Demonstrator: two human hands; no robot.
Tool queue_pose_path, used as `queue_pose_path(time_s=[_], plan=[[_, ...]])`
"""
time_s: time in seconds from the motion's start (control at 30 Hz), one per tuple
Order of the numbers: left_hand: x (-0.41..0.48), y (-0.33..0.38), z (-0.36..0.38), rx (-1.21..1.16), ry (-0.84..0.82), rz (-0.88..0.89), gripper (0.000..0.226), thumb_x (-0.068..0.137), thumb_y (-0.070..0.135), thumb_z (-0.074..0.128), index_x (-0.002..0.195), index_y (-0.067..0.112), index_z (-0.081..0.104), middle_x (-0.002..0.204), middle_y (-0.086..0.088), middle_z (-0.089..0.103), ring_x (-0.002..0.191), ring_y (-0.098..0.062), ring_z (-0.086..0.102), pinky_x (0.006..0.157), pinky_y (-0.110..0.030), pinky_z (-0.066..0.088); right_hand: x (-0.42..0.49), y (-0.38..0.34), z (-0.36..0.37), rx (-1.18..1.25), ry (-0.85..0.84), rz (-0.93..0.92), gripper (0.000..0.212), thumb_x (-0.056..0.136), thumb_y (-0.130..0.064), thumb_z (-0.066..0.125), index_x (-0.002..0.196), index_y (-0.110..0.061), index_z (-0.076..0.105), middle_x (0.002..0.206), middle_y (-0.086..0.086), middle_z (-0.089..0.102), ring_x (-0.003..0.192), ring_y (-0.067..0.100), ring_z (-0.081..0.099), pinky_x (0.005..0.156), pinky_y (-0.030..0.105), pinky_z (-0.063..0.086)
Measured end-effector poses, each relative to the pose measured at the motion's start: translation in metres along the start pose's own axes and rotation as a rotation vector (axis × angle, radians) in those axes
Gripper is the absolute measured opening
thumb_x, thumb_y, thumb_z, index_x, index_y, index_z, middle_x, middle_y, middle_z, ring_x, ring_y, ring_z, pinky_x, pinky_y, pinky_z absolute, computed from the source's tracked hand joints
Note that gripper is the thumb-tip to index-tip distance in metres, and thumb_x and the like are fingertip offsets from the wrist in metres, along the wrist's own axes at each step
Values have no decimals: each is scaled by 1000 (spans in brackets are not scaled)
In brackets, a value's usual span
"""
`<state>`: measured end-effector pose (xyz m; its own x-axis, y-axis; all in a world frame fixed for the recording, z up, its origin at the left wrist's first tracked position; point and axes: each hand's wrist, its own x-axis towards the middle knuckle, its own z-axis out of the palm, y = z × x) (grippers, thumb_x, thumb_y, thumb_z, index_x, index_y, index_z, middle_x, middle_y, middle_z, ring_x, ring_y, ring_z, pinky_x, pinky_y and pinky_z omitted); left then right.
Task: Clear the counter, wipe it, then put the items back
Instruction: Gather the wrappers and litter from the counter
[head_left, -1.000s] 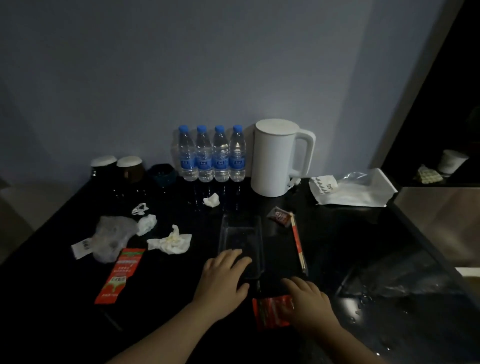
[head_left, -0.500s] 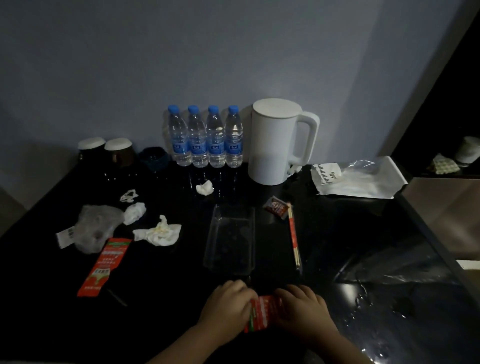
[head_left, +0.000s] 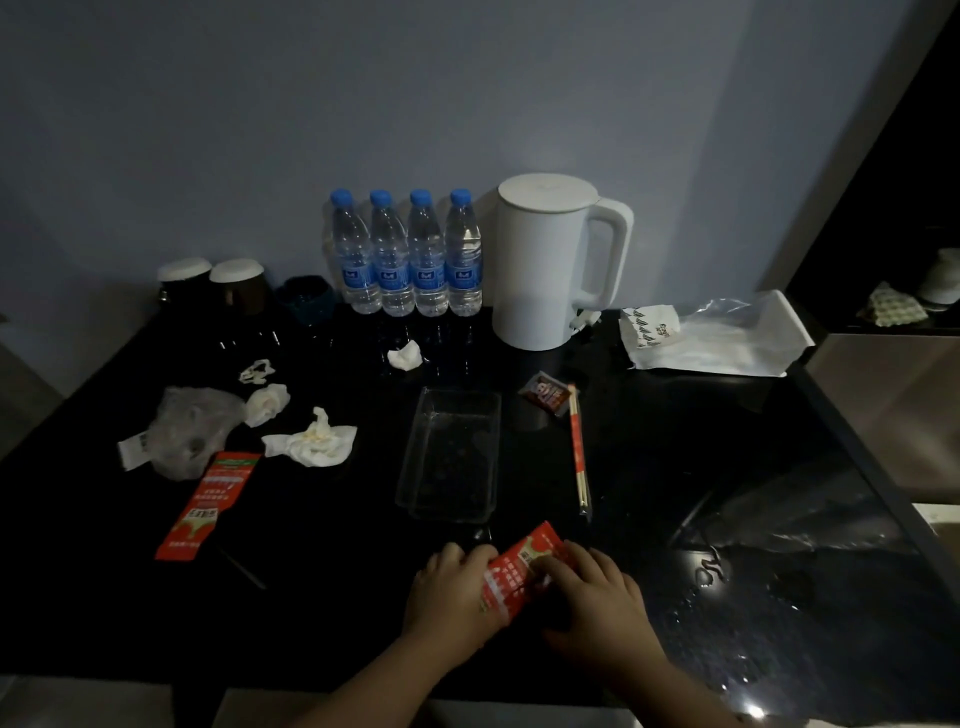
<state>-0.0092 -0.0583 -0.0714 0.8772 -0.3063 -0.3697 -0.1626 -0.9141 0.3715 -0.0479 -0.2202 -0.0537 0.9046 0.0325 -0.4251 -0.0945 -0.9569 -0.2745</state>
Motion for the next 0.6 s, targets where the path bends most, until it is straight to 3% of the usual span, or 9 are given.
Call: queue_pose_path(time_s=[0.2, 0.3, 0.37, 0.5, 0.6], plan=[[-5, -3, -2, -430, 28, -155, 61, 77, 28, 74, 130, 25, 44, 121, 0, 39, 107, -14, 51, 94, -28, 48, 1, -4, 3, 229, 144, 104, 79, 82, -47, 59, 147, -36, 15, 158, -8, 4, 144, 18, 11, 115, 39, 18], [-5, 7, -6, -593, 54, -145, 64, 75, 24, 77, 131, 24, 45, 121, -1, 42, 108, -13, 51, 92, -26, 47, 4, -4, 8, 499, 276, 190, 76, 80, -48, 63, 144, -28, 28, 153, -4, 25, 137, 18, 31, 112, 40, 30], [-4, 17, -12, -739, 54, -144, 61, 76, 22, 76, 128, 26, 46, 122, 0, 47, 109, -13, 54, 89, -26, 49, 6, -6, 2, 821, 332, 248, 68, 82, -45, 64, 140, -23, 35, 143, 2, 42, 125, 19, 46, 106, 40, 38], [2, 38, -24, -1021, 100, -141, 50, 82, 19, 72, 125, 24, 48, 111, 5, 60, 100, -9, 60, 76, -20, 50, 5, -18, -23, 1438, 122, 322, 54, 92, -36, 54, 139, -14, 36, 120, 12, 60, 98, 22, 62, 86, 37, 51], [2, 51, -34, -1257, 149, -207, 41, 87, 16, 65, 123, 22, 47, 102, 5, 59, 87, -7, 59, 56, -15, 45, -2, -26, -38, 1528, -15, 230, 32, 96, -32, 48, 116, -8, 57, 102, 16, 68, 85, 25, 65, 71, 32, 53]])
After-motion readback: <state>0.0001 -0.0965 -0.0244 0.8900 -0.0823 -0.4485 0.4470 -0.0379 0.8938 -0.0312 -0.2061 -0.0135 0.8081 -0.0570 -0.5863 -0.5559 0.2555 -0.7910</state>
